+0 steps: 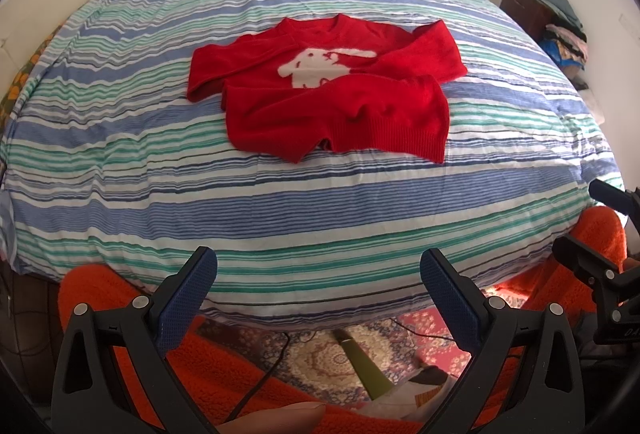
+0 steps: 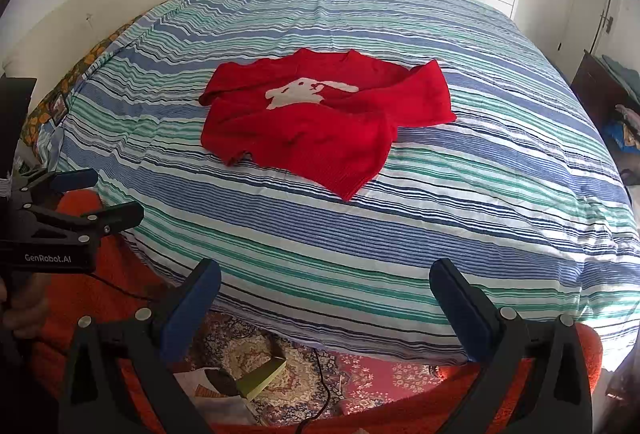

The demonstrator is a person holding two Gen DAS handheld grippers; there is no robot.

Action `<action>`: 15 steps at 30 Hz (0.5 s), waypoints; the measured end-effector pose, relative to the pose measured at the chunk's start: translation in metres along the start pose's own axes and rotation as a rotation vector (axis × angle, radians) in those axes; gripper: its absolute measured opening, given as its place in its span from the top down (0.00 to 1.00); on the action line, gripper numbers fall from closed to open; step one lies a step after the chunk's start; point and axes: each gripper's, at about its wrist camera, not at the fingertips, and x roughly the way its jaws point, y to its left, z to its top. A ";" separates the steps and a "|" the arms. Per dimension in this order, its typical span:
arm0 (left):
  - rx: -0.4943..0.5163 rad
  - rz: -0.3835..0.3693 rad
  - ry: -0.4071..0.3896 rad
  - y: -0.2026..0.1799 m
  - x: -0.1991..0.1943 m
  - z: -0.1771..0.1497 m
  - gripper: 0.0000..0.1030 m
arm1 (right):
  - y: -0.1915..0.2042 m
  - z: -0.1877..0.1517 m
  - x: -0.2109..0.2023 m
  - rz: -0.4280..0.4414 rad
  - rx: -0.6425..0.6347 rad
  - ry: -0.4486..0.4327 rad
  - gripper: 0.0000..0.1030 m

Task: Fold small clothes

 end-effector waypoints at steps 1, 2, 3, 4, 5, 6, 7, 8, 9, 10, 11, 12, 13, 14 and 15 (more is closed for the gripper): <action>0.000 0.000 0.000 0.000 0.000 0.000 0.01 | -0.001 0.000 0.000 0.000 0.001 0.000 0.00; 0.000 0.000 0.001 0.000 0.000 0.000 0.01 | 0.000 0.000 0.000 0.000 0.001 0.001 0.00; 0.000 -0.001 0.002 0.000 0.000 -0.001 0.01 | 0.000 0.000 0.000 0.001 0.001 0.001 0.00; 0.000 -0.001 0.002 -0.001 0.001 -0.002 0.01 | 0.000 0.000 0.001 0.001 0.000 0.003 0.00; 0.001 0.000 0.002 -0.001 0.001 -0.002 0.01 | 0.000 -0.001 0.001 0.001 0.000 0.004 0.00; 0.001 -0.001 0.001 -0.001 0.001 -0.002 0.01 | 0.001 -0.001 0.001 0.001 0.000 0.004 0.00; 0.001 0.000 0.001 -0.001 0.001 -0.002 0.01 | 0.001 -0.001 0.002 0.001 0.000 0.005 0.00; 0.001 0.000 0.002 -0.001 0.001 -0.002 0.01 | 0.002 -0.001 0.002 0.002 -0.001 0.005 0.00; 0.001 0.000 0.002 -0.001 0.001 -0.002 0.01 | 0.001 -0.001 0.002 0.002 0.000 0.005 0.00; 0.002 0.000 0.003 -0.001 0.001 -0.003 0.01 | 0.001 -0.001 0.002 0.001 0.000 0.005 0.00; 0.002 0.000 0.003 -0.001 0.001 -0.003 0.01 | 0.002 -0.001 0.002 0.001 0.000 0.006 0.00; 0.001 0.000 0.003 -0.001 0.001 -0.003 0.01 | 0.002 -0.001 0.002 0.002 0.000 0.006 0.00; 0.001 0.000 0.003 -0.001 0.001 -0.004 0.01 | 0.002 -0.001 0.002 0.001 0.000 0.006 0.00; 0.002 0.000 0.003 -0.001 0.002 -0.004 0.01 | 0.002 -0.001 0.002 0.001 0.000 0.005 0.00; 0.002 0.000 0.003 -0.001 0.002 -0.004 0.01 | 0.002 -0.001 0.002 0.002 0.000 0.006 0.00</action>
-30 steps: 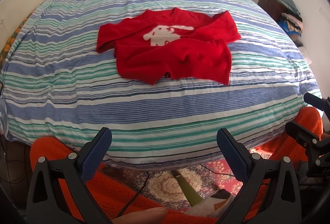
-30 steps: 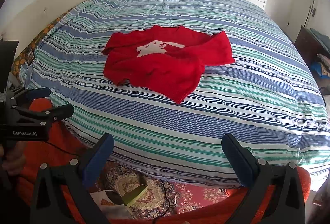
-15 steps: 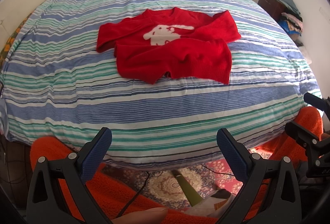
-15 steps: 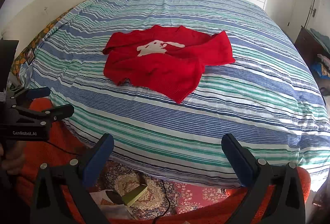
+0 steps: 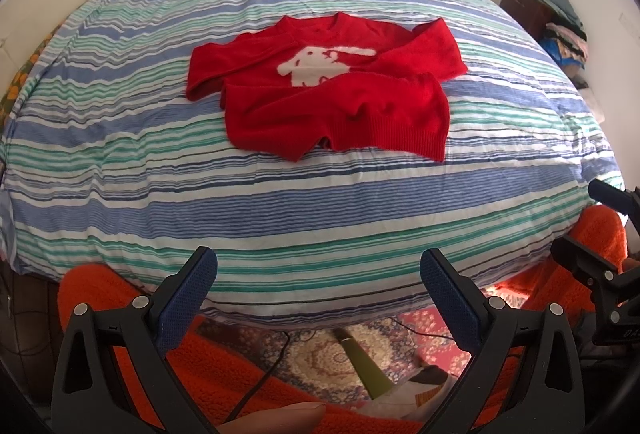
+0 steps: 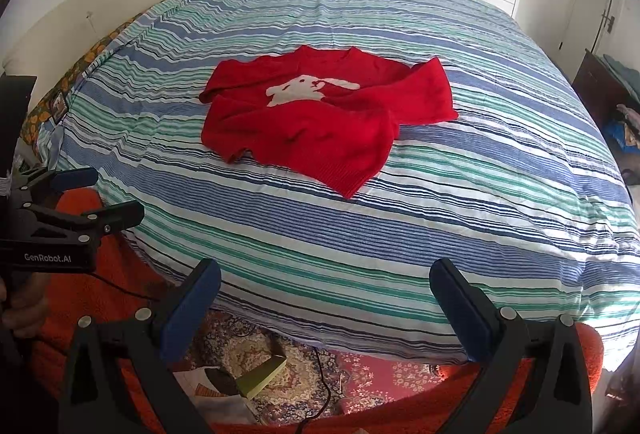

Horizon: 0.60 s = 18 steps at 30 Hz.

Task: Fold small clothes

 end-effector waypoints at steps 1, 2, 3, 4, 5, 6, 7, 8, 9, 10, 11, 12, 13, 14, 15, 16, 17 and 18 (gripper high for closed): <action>0.000 0.000 0.000 0.000 0.000 -0.001 0.01 | 0.000 0.000 0.000 0.000 0.000 0.000 0.00; 0.000 0.000 0.000 0.000 0.000 -0.001 0.01 | 0.000 0.000 0.000 0.000 0.000 0.001 0.00; 0.000 0.000 0.000 0.000 0.000 0.000 0.01 | 0.000 0.000 0.000 0.000 0.000 0.001 0.00; 0.000 0.000 0.001 0.000 0.000 0.000 0.01 | 0.001 0.000 0.000 0.000 0.000 0.001 0.00; 0.000 0.000 0.001 0.000 0.000 0.000 0.01 | 0.001 0.000 0.000 0.000 0.000 0.001 0.00; 0.000 0.000 0.001 0.000 0.000 0.000 0.01 | 0.001 0.000 0.000 0.000 -0.001 0.000 0.00; 0.000 0.000 0.001 0.000 0.000 0.000 0.01 | 0.000 0.000 0.000 0.000 -0.001 0.001 0.00; 0.000 0.000 0.001 0.000 0.000 0.000 0.01 | 0.000 0.000 0.000 0.000 -0.001 0.001 0.00; 0.000 0.000 0.001 0.000 0.000 0.001 0.01 | 0.000 0.000 0.000 0.000 -0.001 0.001 0.00; 0.000 0.000 0.001 0.000 0.000 0.001 0.01 | 0.000 0.000 0.000 0.000 -0.001 0.001 0.00; 0.000 0.000 0.001 0.000 0.000 0.000 0.01 | 0.000 -0.001 0.001 0.000 -0.002 0.002 0.00; 0.000 0.001 0.001 0.000 0.000 0.001 0.01 | 0.001 -0.001 0.002 0.000 -0.003 0.002 0.00; 0.000 0.001 0.002 0.000 0.000 0.000 0.01 | 0.001 -0.001 0.002 0.000 -0.003 0.002 0.00; 0.000 0.000 0.001 0.000 0.000 0.001 0.01 | 0.001 -0.001 0.002 0.000 -0.004 0.003 0.00; 0.000 0.000 0.002 0.000 0.000 0.001 0.01 | 0.001 -0.001 0.002 0.000 -0.005 0.004 0.00; 0.000 0.000 0.001 0.000 0.000 0.000 0.01 | 0.001 -0.001 0.002 0.001 -0.006 0.006 0.00; 0.000 0.000 0.002 0.000 0.000 0.001 0.01 | 0.001 -0.001 0.003 0.001 -0.007 0.007 0.00; 0.000 0.000 0.002 0.000 0.000 0.001 0.01 | 0.001 -0.001 0.003 0.001 -0.008 0.008 0.00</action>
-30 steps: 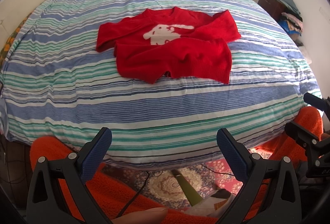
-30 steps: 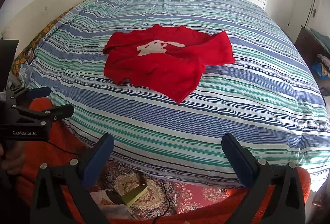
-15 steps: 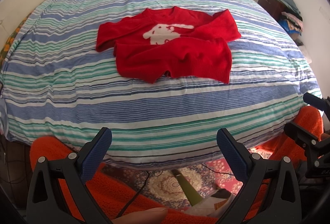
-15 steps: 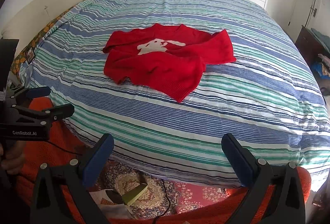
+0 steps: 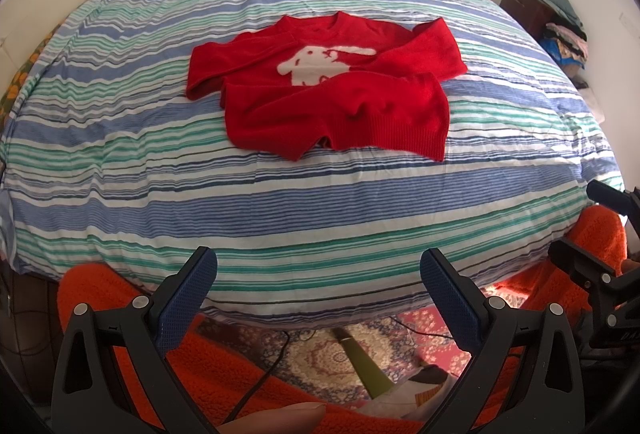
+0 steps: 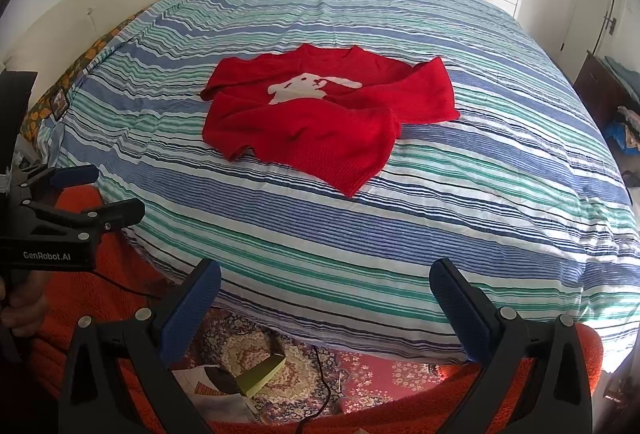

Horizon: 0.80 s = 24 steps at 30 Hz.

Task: Fold small clothes

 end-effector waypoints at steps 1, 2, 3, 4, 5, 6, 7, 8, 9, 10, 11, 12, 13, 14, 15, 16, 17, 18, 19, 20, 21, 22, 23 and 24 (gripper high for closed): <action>0.000 0.000 0.000 0.000 0.000 0.000 0.01 | 0.000 0.000 0.000 0.000 0.000 0.000 0.00; 0.000 0.000 0.001 0.000 0.000 -0.001 0.01 | 0.000 0.000 0.000 0.000 0.000 0.000 0.00; 0.001 0.000 0.002 0.000 0.000 -0.001 0.01 | 0.000 0.000 0.000 0.000 0.000 0.000 0.00; 0.001 0.000 0.001 0.000 0.000 -0.001 0.01 | 0.000 0.000 0.000 0.000 0.000 0.000 0.00; 0.001 0.000 0.002 0.000 0.000 -0.002 0.01 | 0.000 0.000 0.000 0.000 0.000 0.001 0.00; 0.000 0.000 0.001 0.000 0.000 -0.001 0.01 | 0.000 0.000 0.000 0.000 0.000 0.002 0.00; 0.000 0.000 0.002 0.000 0.000 -0.001 0.01 | 0.000 0.000 0.000 0.000 0.000 0.001 0.00; 0.000 0.000 0.001 0.000 0.000 -0.001 0.01 | 0.000 0.000 0.000 0.000 0.000 0.001 0.00; 0.001 0.000 0.001 0.000 0.000 -0.001 0.01 | 0.000 0.000 0.000 0.000 0.000 0.001 0.00; 0.001 0.000 0.001 0.000 0.000 -0.001 0.01 | 0.000 0.000 0.000 0.000 0.000 0.001 0.00; 0.001 0.000 0.001 0.000 0.000 -0.001 0.01 | 0.000 0.000 0.000 0.000 0.000 0.001 0.00; 0.001 0.000 0.001 0.000 0.000 -0.001 0.01 | 0.000 0.000 0.000 0.000 0.001 0.002 0.00; 0.001 0.000 0.001 0.000 0.000 -0.001 0.01 | 0.000 0.000 0.000 0.000 0.000 0.002 0.00; 0.000 0.000 0.001 0.000 0.000 -0.001 0.01 | 0.000 0.000 0.000 0.000 0.000 0.002 0.00; 0.000 0.000 0.002 0.000 0.000 -0.002 0.01 | 0.000 0.000 0.000 0.000 0.000 0.002 0.00; 0.000 0.000 0.002 0.000 0.000 -0.002 0.01 | 0.000 0.000 0.000 0.000 0.000 0.001 0.00; -0.001 0.000 0.003 0.000 0.000 -0.002 0.01 | 0.001 0.000 0.000 -0.001 -0.001 0.001 0.00; -0.001 0.000 0.003 0.000 0.001 -0.003 0.01 | 0.000 0.000 0.000 0.000 0.000 0.002 0.00; -0.002 0.000 0.004 0.000 0.001 -0.003 0.01 | 0.000 0.000 0.000 0.000 0.000 0.002 0.00; -0.003 0.000 0.005 0.000 0.001 -0.004 0.01 | 0.000 0.000 0.000 0.000 0.000 0.002 0.00; -0.003 0.000 0.005 0.000 0.000 -0.004 0.01 | 0.000 0.000 0.000 0.000 0.000 0.002 0.00; -0.004 0.000 0.006 0.000 0.000 -0.005 0.01 | 0.000 0.000 0.000 0.000 0.000 0.002 0.00; -0.004 0.000 0.006 0.000 0.000 -0.005 0.01 | 0.000 0.000 0.000 0.000 0.000 0.002 0.00; -0.003 0.000 0.006 0.000 0.000 -0.004 0.01 | 0.000 0.000 0.000 0.000 0.000 0.002 0.00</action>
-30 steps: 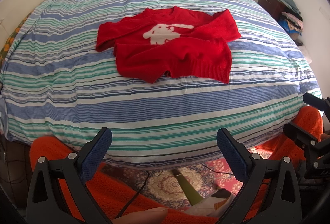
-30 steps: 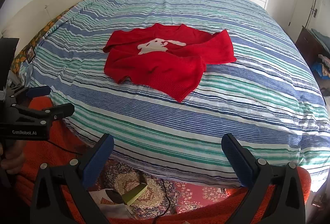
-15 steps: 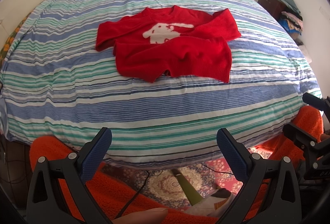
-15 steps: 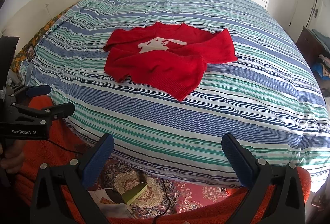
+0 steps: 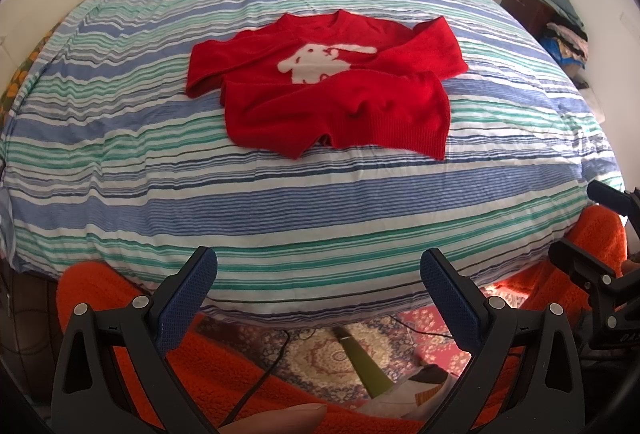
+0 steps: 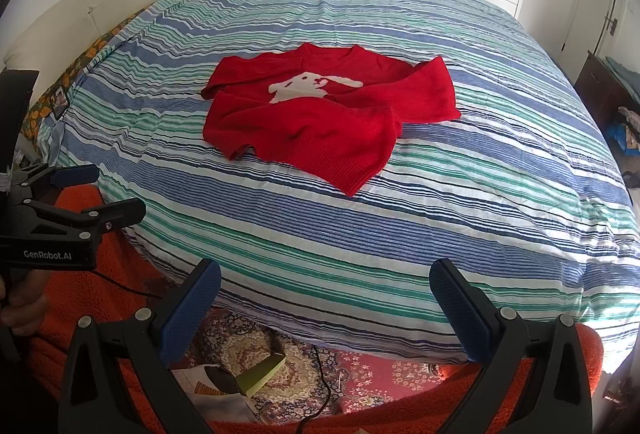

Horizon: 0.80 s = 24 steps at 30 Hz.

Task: Fold small clothes

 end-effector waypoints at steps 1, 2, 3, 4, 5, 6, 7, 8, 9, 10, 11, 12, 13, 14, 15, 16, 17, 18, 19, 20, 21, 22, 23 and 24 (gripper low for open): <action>0.000 0.000 0.000 0.000 0.000 0.000 0.01 | 0.000 0.000 0.000 0.000 0.000 0.000 0.00; 0.000 0.000 0.000 0.000 0.000 0.000 0.01 | 0.000 0.000 0.000 0.000 0.000 0.000 0.00; 0.000 0.000 0.000 0.000 0.000 0.000 0.01 | 0.000 0.000 0.000 0.000 0.000 0.000 0.00; 0.000 0.000 0.000 0.000 0.000 0.000 0.01 | 0.000 0.000 0.000 -0.001 0.000 0.000 0.00; 0.000 0.000 0.000 0.000 0.000 0.000 0.01 | 0.000 0.000 0.000 -0.001 0.000 0.000 0.00; 0.000 0.000 0.001 0.000 0.000 0.000 0.01 | 0.000 0.000 0.000 0.000 0.000 0.000 0.00; 0.000 0.000 0.001 0.000 0.000 0.000 0.01 | 0.000 0.000 0.000 0.000 0.000 0.000 0.00; 0.000 0.000 0.001 0.001 0.000 0.001 0.01 | 0.000 0.000 0.000 0.000 0.000 0.001 0.00; 0.000 -0.001 0.001 0.001 0.000 0.001 0.01 | 0.001 0.000 0.000 0.000 0.000 0.001 0.00; 0.000 0.000 0.002 0.001 0.000 0.001 0.01 | 0.001 -0.001 0.000 0.000 0.000 0.002 0.00; 0.000 0.000 0.002 0.001 0.000 0.001 0.01 | 0.001 -0.001 0.000 0.000 -0.001 0.002 0.00; 0.000 -0.001 0.002 0.001 0.000 0.001 0.01 | 0.001 0.000 0.000 0.000 -0.001 0.002 0.00; 0.000 -0.001 0.003 0.001 0.000 0.001 0.01 | 0.001 0.000 0.000 0.000 -0.001 0.002 0.00; 0.000 0.000 0.003 0.001 0.000 0.001 0.01 | 0.002 -0.001 0.000 0.000 -0.001 0.002 0.00; 0.001 0.000 0.003 0.001 0.000 0.001 0.01 | 0.002 -0.001 0.000 -0.001 -0.001 0.002 0.00; 0.000 -0.001 0.003 0.001 0.000 0.000 0.01 | 0.001 0.000 0.000 -0.001 0.000 0.002 0.00; 0.000 0.000 0.003 0.002 0.001 0.001 0.01 | 0.001 -0.001 0.000 -0.001 -0.001 0.002 0.00; 0.000 0.000 0.004 0.002 0.001 0.000 0.01 | 0.001 0.000 0.000 0.000 -0.001 0.002 0.00; 0.000 -0.001 0.004 0.002 0.001 0.001 0.01 | 0.001 0.000 0.000 -0.001 -0.001 0.002 0.00; 0.000 -0.001 0.004 0.002 0.001 0.000 0.01 | 0.001 0.000 0.000 -0.001 -0.001 0.002 0.00; 0.000 -0.001 0.004 0.002 0.001 0.001 0.01 | 0.002 -0.001 0.000 -0.001 -0.001 0.002 0.00; 0.000 -0.001 0.004 0.002 0.001 0.001 0.01 | 0.001 0.000 0.000 -0.001 -0.001 0.002 0.00; 0.001 -0.001 0.004 0.002 0.001 0.000 0.01 | 0.002 0.000 0.000 -0.001 -0.001 0.003 0.00; 0.001 -0.001 0.004 0.002 0.001 0.001 0.01 | 0.002 -0.001 0.000 -0.001 -0.001 0.003 0.00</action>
